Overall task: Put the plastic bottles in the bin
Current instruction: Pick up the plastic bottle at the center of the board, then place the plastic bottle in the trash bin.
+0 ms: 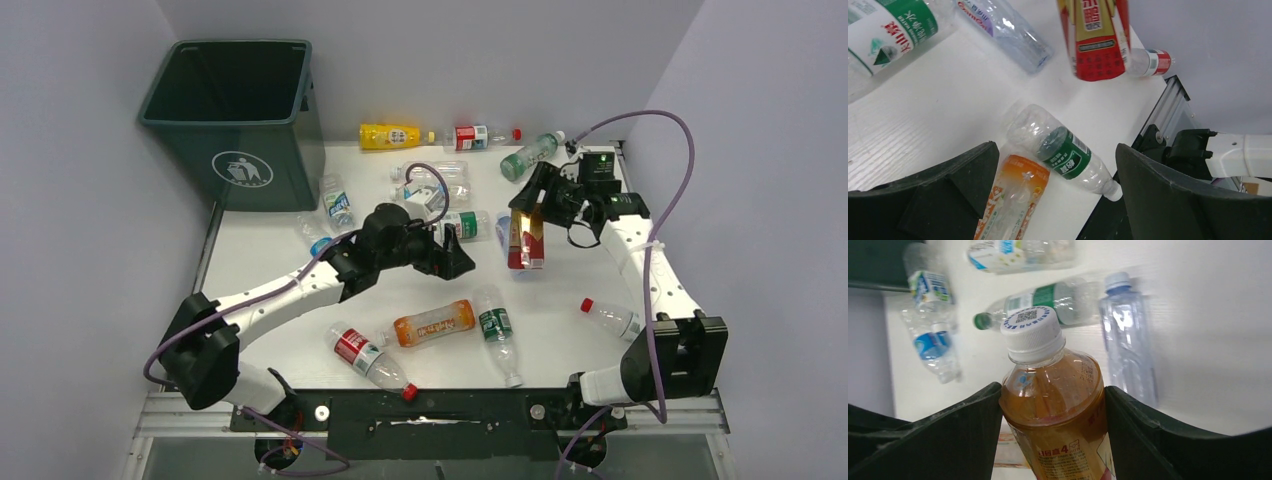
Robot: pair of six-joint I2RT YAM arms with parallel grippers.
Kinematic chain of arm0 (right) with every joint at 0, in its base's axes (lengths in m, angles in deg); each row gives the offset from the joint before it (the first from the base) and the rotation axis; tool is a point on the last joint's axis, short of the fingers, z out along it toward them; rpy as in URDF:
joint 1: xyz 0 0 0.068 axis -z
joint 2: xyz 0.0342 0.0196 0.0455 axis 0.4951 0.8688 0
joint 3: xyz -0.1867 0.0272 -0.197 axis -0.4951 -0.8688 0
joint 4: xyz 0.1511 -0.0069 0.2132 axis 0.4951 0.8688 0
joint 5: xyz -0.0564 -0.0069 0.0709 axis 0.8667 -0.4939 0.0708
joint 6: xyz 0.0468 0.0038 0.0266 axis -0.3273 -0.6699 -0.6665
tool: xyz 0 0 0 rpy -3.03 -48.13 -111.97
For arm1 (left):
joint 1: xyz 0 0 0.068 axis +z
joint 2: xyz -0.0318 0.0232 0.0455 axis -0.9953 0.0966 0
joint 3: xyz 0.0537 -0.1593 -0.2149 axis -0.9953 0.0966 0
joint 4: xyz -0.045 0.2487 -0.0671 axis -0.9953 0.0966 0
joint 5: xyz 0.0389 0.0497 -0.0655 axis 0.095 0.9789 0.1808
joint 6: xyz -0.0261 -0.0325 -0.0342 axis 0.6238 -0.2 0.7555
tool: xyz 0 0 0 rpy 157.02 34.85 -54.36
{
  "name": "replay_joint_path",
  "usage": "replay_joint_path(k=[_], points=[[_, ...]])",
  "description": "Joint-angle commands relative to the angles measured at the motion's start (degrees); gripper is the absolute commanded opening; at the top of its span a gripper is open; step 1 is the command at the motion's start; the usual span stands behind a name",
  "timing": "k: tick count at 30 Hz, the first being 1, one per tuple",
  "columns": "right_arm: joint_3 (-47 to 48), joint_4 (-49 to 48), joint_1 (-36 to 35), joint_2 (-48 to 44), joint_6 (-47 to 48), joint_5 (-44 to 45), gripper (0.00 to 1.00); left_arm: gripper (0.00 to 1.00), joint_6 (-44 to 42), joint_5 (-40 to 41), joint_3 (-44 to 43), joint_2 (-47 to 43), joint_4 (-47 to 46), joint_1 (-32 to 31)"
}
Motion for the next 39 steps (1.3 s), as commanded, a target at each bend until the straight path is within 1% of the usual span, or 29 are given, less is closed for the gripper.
replay_joint_path(k=[1, 4, 11, 16, 24, 33, 34, 35, 37, 38, 39], points=[[-1.67, -12.49, -0.50, -0.17, -9.50, -12.73, 0.49, 0.89, 0.04, 2.37, 0.08, -0.98, -9.13, -3.03], [-1.98, -15.41, -1.63, 0.27, -12.18, -14.96, 0.49, 0.91, -0.29, 4.34, -0.73, 0.61, -9.67, -4.42], [-2.13, -17.55, -4.09, -0.56, -14.41, -13.85, 0.49, 0.91, -0.42, 7.06, -4.08, 4.51, -10.20, -6.60], [-2.42, -18.42, -5.52, -1.30, -15.30, -13.99, 0.48, 0.91, -0.94, 11.20, -5.65, 6.52, -9.41, -7.36], [-3.79, -17.78, -8.46, -2.74, -15.00, -11.32, 0.46, 0.91, -0.65, 14.50, -6.92, 7.44, -11.46, -7.92], [-4.45, -17.46, -9.96, -4.38, -14.85, -10.30, 0.45, 0.91, -0.74, 18.24, -11.17, 11.53, -8.98, -9.21], [-4.58, -17.40, -9.89, -4.68, -14.79, -10.22, 0.45, 0.88, -0.93, 19.04, -11.72, 11.86, -8.13, -9.40], [-4.64, -17.31, -9.91, -4.93, -14.75, -10.15, 0.45, 0.82, -1.24, 19.87, -12.21, 12.10, -7.26, -9.62], [-4.77, -17.08, -9.95, -5.48, -14.58, -10.12, 0.46, 0.66, -1.84, 20.14, -12.84, 12.41, -6.15, -9.70], [-4.82, -17.03, -9.87, -5.66, -14.60, -10.10, 0.46, 0.55, -2.09, 20.13, -13.17, 12.51, -5.40, -9.70], [-4.90, -17.02, -9.84, -5.90, -14.52, -9.98, 0.46, 0.47, -2.20, 20.23, -13.54, 12.67, -4.76, -9.70]])
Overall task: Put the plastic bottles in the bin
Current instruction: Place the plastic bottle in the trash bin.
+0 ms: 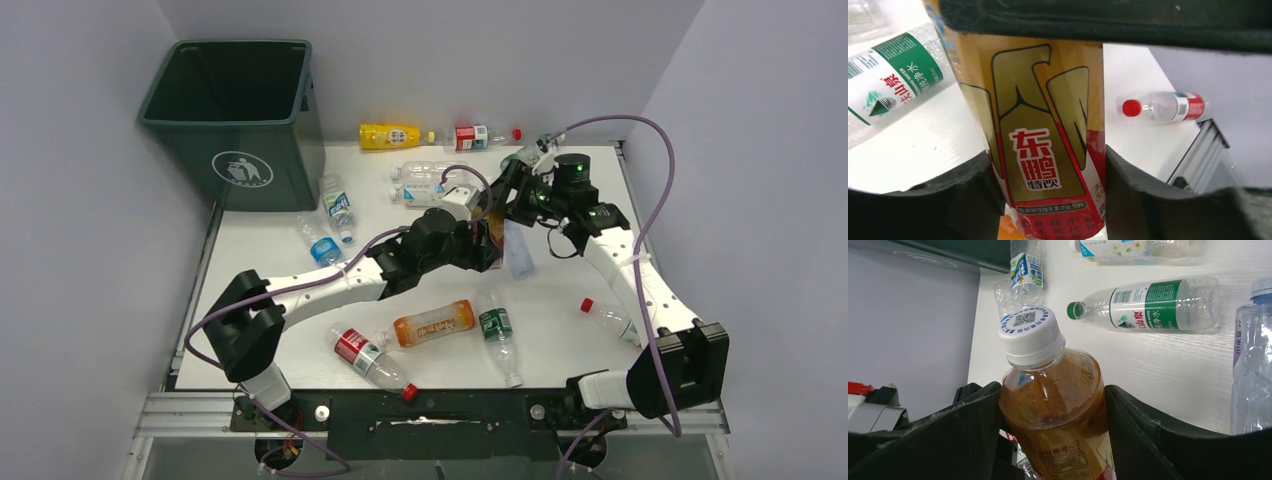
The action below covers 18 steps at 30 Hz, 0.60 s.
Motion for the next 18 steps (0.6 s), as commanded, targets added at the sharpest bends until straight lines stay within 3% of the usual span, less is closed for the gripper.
replay_joint_path(k=[1, 4, 7, 8, 14, 18], points=[[-0.09, -1.64, -0.17, -3.27, -0.26, 0.13, 0.47, 0.41, -2.00, 2.17, -4.38, 0.16, 1.52, -0.42], [-0.31, -1.23, 0.06, -3.79, 0.07, 0.53, 0.56, 0.25, -2.18, 2.18, -4.89, 0.05, 2.66, -0.42], [-0.99, -0.41, 1.18, -4.97, 0.58, 1.20, 0.78, 0.24, -2.92, 3.17, -5.50, -0.46, 4.69, -0.14], [-1.31, -0.15, 2.00, -5.45, 0.74, 0.95, 0.96, 0.24, -3.43, 3.50, -5.87, -0.63, 5.51, 0.04], [-0.65, 4.22, 9.86, -9.73, 4.15, 0.27, 0.98, 0.26, -6.80, 4.01, -9.31, -1.92, 11.25, 3.53], [1.62, 9.71, 12.64, -13.46, 7.85, 5.30, 0.98, 0.27, -8.83, 3.36, -12.36, -3.33, 14.89, 8.49]])
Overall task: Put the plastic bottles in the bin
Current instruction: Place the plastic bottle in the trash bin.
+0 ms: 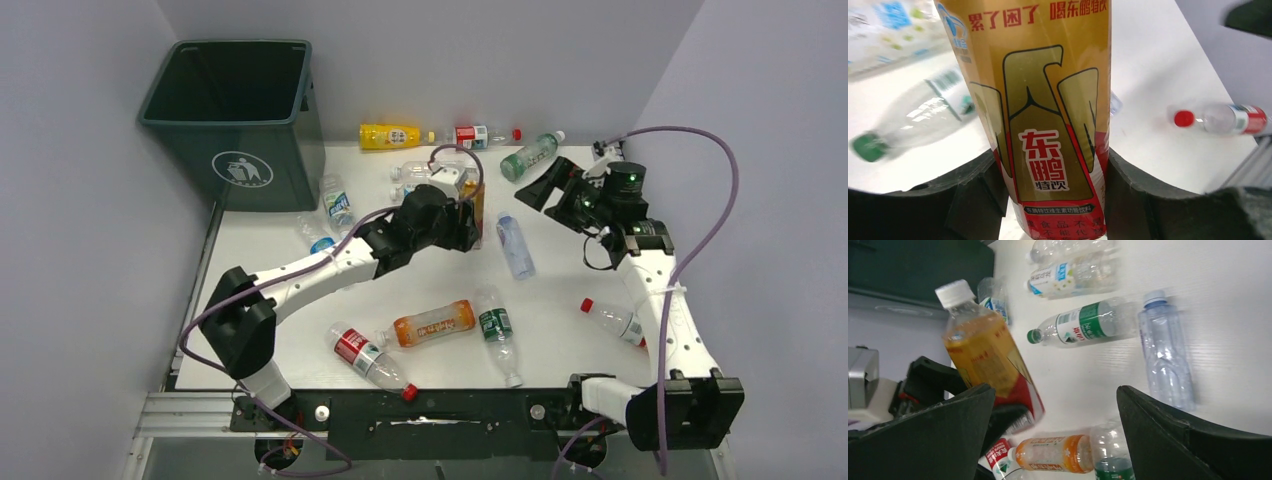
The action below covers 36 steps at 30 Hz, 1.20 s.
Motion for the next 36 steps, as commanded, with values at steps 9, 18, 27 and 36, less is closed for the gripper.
replay_joint_path(k=[9, 18, 27, 36], points=[[1.41, 6.01, 2.49, -7.20, 6.45, 5.94, 0.98, 0.30, -8.50, -0.38, -23.77, -2.39, 12.46, 21.14], [-0.48, 5.05, 2.52, -7.31, 6.30, 3.77, 0.98, 0.32, -8.65, -5.25, -38.82, 1.04, 14.34, 38.75], [-1.34, 5.36, 2.52, -7.31, 6.97, 3.18, 0.98, 0.68, -7.14, -6.27, -47.01, 7.83, 14.03, 53.47], [-1.35, 5.90, 2.49, -6.35, 7.87, 4.29, 0.98, 0.85, -4.10, -6.56, -51.53, 10.01, 17.32, 58.46]])
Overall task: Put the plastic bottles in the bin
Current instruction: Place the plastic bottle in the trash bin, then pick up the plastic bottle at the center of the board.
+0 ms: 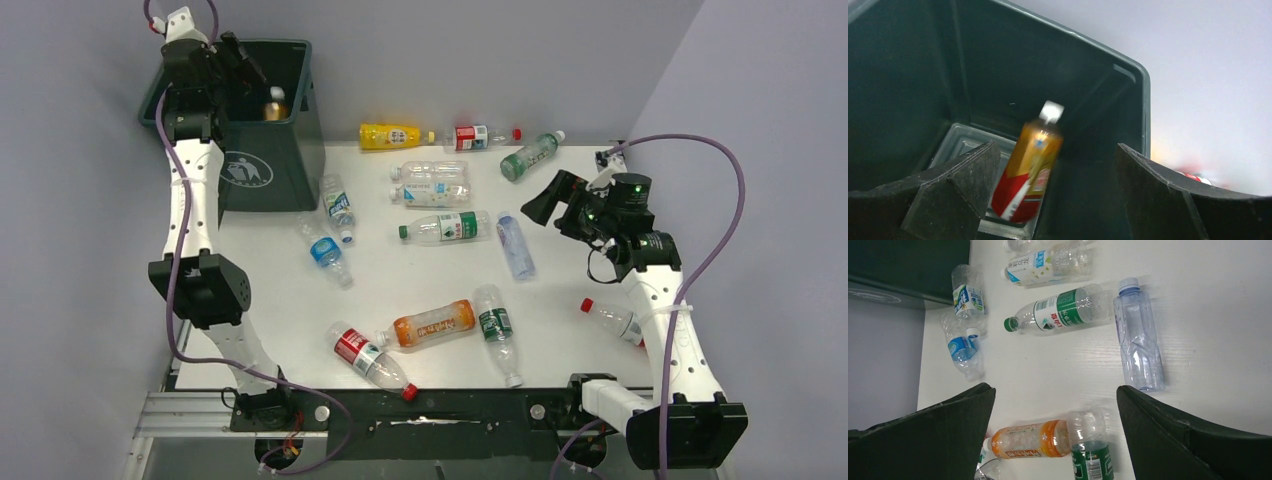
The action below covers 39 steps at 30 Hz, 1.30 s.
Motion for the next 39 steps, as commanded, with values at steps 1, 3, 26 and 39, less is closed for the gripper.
replay_joint_path(k=[1, 3, 26, 39], points=[[0.35, -0.91, 0.16, 0.45, 1.27, 0.35, 0.98, 0.86, 1.49, -1.73, -3.21, -2.73, -1.33, -0.06], [0.48, -0.41, 0.16, 0.57, 1.63, 2.23, 0.98, 0.86, 1.80, -2.67, -2.98, -3.95, -0.68, -0.09], [-4.80, -3.27, -0.73, 14.04, 8.27, 15.08, 0.95, 0.87, 1.78, -7.28, 40.55, -28.28, -4.99, -25.61], [4.08, 1.93, -10.85, 30.61, 16.68, 31.21, 0.94, 0.87, 3.93, -6.87, 51.02, -32.00, -3.11, -33.86]])
